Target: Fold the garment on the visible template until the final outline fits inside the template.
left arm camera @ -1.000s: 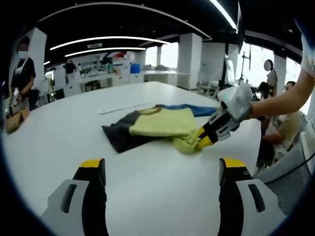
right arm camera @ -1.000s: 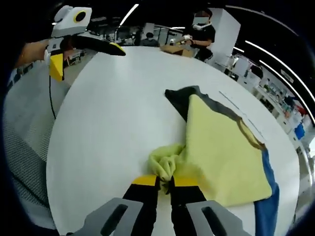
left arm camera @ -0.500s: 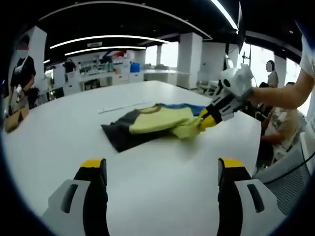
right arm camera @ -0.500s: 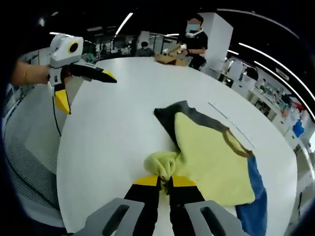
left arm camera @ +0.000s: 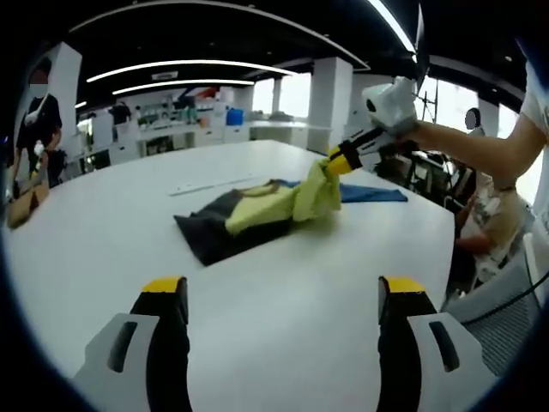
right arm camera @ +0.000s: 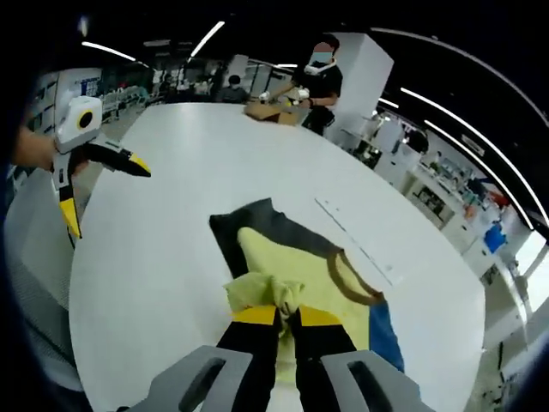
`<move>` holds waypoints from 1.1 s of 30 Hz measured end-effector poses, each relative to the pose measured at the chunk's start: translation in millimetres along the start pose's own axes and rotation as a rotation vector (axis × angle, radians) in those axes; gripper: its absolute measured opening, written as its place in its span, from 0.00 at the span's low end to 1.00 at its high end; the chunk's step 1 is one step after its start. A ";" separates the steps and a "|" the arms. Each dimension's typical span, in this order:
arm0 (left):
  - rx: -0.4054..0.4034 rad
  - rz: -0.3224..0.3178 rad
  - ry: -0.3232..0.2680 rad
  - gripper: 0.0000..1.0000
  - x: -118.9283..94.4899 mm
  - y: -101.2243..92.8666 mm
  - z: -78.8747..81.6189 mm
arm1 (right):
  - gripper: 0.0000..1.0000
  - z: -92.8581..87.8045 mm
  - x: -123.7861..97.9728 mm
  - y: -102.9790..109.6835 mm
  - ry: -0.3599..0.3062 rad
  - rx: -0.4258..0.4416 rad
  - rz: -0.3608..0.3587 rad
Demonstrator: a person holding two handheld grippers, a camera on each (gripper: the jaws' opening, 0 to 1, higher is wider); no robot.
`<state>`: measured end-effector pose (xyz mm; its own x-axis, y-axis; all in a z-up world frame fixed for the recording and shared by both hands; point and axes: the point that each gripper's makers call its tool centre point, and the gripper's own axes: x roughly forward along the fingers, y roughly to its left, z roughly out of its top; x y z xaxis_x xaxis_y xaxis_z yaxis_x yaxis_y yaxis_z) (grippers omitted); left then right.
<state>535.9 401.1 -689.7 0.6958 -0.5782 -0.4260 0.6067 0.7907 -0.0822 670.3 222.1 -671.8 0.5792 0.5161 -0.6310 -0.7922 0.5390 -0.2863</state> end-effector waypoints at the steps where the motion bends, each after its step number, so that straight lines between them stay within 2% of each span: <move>1: -0.001 0.001 -0.001 0.88 0.1 0.2 0.1 | 0.01 0.3 1.0 -1.8 0.002 -0.001 -0.004; 8: -0.013 0.006 0.000 0.87 2.9 6.1 -1.6 | 0.01 4.2 17.9 -29.1 0.018 0.017 -0.029; 16: -0.053 0.011 -0.011 0.84 9.7 12.2 0.2 | 0.02 -3.3 37.6 -65.4 0.042 0.061 -0.077; 26: -0.071 0.026 -0.005 0.80 15.1 21.5 -2.8 | 0.02 -35.9 72.6 -97.7 0.107 0.131 -0.120; 33: -0.080 0.030 -0.003 0.77 18.4 26.8 -3.7 | 0.01 -58.6 90.0 -104.8 0.151 0.185 -0.119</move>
<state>563.5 412.5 -703.1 0.7143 -0.5547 -0.4267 0.5533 0.8210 -0.1411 794.2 173.0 -740.8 0.6199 0.3438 -0.7053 -0.6634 0.7097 -0.2371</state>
